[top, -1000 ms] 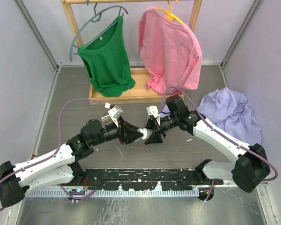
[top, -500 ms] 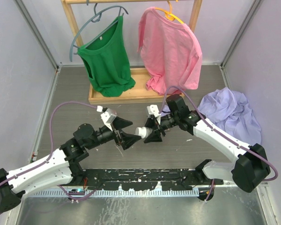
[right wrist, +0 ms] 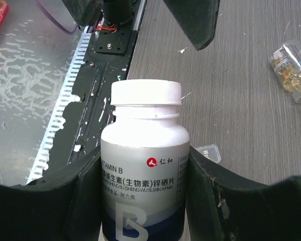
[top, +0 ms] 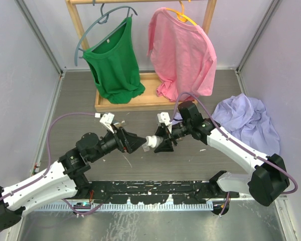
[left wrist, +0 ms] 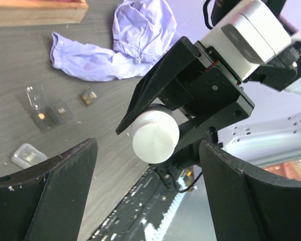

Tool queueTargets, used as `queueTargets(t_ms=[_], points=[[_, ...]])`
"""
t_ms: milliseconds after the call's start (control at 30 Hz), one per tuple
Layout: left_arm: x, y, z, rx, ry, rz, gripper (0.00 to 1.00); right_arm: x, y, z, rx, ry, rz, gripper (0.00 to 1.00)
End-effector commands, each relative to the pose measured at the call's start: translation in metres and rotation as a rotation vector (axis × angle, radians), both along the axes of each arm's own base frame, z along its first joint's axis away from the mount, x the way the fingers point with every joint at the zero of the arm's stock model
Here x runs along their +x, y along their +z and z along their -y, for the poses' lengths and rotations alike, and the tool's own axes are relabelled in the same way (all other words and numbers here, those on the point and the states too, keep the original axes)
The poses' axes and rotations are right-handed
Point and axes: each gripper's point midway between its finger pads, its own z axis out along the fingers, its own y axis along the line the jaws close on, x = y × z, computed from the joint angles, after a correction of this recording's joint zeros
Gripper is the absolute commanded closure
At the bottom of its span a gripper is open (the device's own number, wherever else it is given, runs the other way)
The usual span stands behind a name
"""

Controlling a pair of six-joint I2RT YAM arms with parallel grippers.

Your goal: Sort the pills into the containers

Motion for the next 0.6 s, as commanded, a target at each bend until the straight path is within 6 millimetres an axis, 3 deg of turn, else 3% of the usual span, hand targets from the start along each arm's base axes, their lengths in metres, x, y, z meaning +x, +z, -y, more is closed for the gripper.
queueTargets(t_ms=[0, 267, 567], points=[[0.003, 0.017, 0.004, -0.126, 0.063, -0.172, 0.16, 0.009, 0.022, -0.004, 0.051, -0.005, 0.086, 0.99], [0.008, 0.015, 0.013, -0.135, 0.086, -0.224, 0.18, 0.009, 0.022, -0.004, 0.049, -0.006, 0.085, 0.99], [0.006, 0.012, 0.029, -0.142, 0.036, -0.257, 0.26, 0.009, 0.022, -0.004, 0.049, -0.006, 0.084, 0.99]])
